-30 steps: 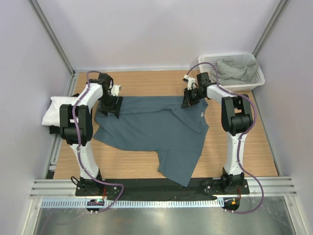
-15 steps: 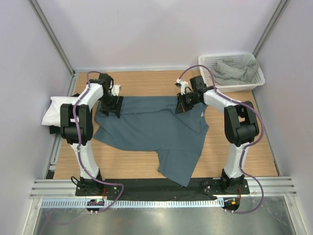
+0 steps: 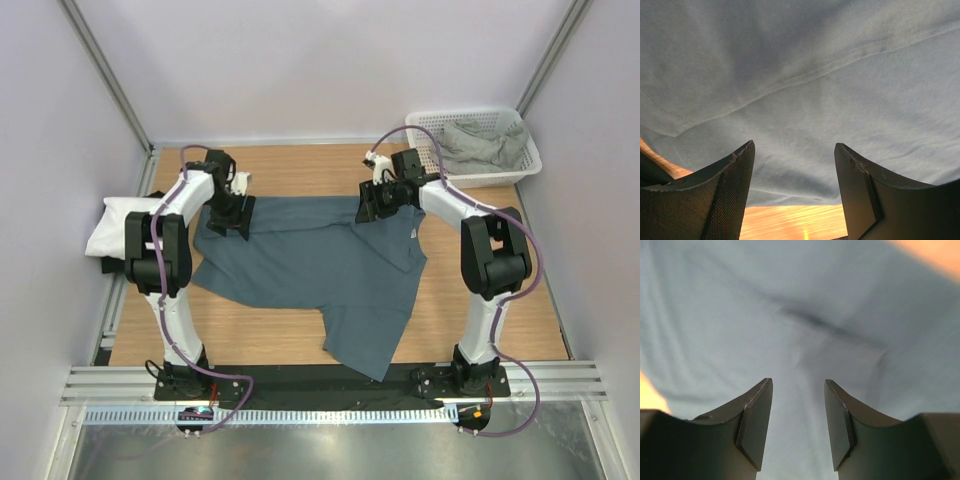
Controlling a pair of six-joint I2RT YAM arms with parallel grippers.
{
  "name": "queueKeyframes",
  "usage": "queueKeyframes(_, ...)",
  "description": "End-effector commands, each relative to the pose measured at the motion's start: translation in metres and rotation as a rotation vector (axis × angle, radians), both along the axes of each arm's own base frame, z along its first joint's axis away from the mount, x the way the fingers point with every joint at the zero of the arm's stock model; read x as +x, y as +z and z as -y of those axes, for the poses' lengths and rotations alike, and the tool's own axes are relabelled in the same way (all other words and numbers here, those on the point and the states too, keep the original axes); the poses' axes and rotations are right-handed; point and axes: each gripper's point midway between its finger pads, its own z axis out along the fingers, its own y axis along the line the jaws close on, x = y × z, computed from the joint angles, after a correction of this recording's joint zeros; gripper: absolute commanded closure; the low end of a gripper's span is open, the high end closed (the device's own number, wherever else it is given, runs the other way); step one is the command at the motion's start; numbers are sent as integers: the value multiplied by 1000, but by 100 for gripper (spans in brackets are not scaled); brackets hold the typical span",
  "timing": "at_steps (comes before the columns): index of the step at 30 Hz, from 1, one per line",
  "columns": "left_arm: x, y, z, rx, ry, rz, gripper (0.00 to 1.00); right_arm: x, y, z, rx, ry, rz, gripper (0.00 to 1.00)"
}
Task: Fold and stack the t-shirts
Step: Fold the tshirt
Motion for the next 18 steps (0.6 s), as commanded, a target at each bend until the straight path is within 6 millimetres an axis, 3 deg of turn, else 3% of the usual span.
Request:
queueKeyframes(1, 5, 4, 5, -6, -12, 25, 34, 41, 3, -1, -16, -7, 89, 48)
queueKeyframes(6, 3, 6, 3, 13, -20, 30, 34, 66, -6, -2, -27, -19, 101, 48)
queueKeyframes(12, 3, 6, 0, 31, -22, 34, 34, 74, -15, 0, -45, -25, 94, 48)
queueKeyframes(18, 7, 4, 2, 20, -17, 28, 34, 78, -14, 15, -68, -55, 105, 48)
